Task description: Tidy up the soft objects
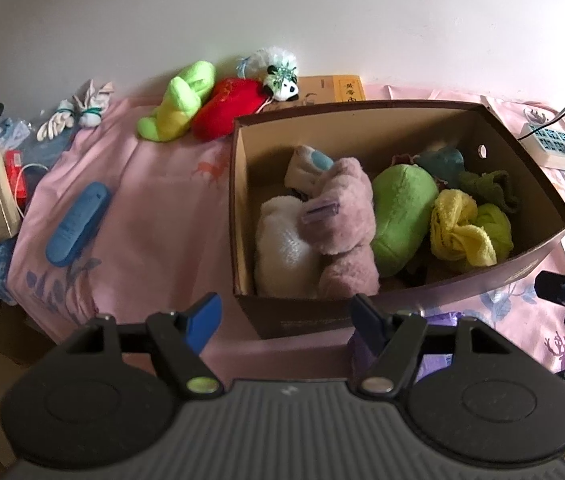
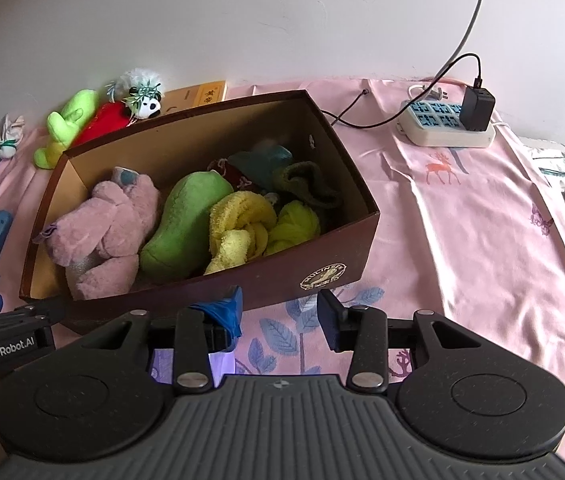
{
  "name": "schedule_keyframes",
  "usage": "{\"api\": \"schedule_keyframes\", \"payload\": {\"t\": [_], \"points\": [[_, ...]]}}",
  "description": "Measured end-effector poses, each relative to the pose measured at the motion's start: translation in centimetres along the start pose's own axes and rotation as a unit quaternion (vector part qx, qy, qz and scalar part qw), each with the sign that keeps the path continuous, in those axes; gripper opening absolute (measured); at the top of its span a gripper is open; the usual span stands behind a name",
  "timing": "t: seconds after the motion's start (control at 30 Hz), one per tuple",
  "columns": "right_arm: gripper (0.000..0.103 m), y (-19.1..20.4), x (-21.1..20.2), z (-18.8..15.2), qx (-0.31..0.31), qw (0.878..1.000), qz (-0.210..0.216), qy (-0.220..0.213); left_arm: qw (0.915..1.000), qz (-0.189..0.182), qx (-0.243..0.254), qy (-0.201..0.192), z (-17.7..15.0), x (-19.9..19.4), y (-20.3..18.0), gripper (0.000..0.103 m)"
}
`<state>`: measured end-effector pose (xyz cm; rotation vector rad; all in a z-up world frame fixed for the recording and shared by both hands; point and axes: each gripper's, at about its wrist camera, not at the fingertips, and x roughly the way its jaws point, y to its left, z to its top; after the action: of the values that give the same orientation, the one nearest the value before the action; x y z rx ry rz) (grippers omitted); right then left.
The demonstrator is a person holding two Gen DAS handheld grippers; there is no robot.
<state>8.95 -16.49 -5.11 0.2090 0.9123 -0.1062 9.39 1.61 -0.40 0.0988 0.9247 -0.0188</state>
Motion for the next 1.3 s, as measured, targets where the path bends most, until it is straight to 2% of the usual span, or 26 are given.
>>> {"api": "schedule_keyframes", "payload": {"t": [0.63, 1.0, 1.3], "points": [[0.025, -0.2, 0.0, 0.0, 0.002, 1.000, 0.001, -0.006, 0.9999, -0.009, 0.006, -0.004, 0.3, 0.3, -0.8, 0.071], [0.025, -0.3, -0.2, -0.1, -0.001, 1.000, -0.002, -0.016, 0.9999, 0.003, 0.003, -0.013, 0.3, -0.1, -0.7, 0.071], [0.025, -0.6, -0.8, 0.0, 0.000, 0.999, -0.006, -0.041, 0.9998, 0.017, 0.003, -0.008, 0.3, 0.1, -0.8, 0.072]]}}
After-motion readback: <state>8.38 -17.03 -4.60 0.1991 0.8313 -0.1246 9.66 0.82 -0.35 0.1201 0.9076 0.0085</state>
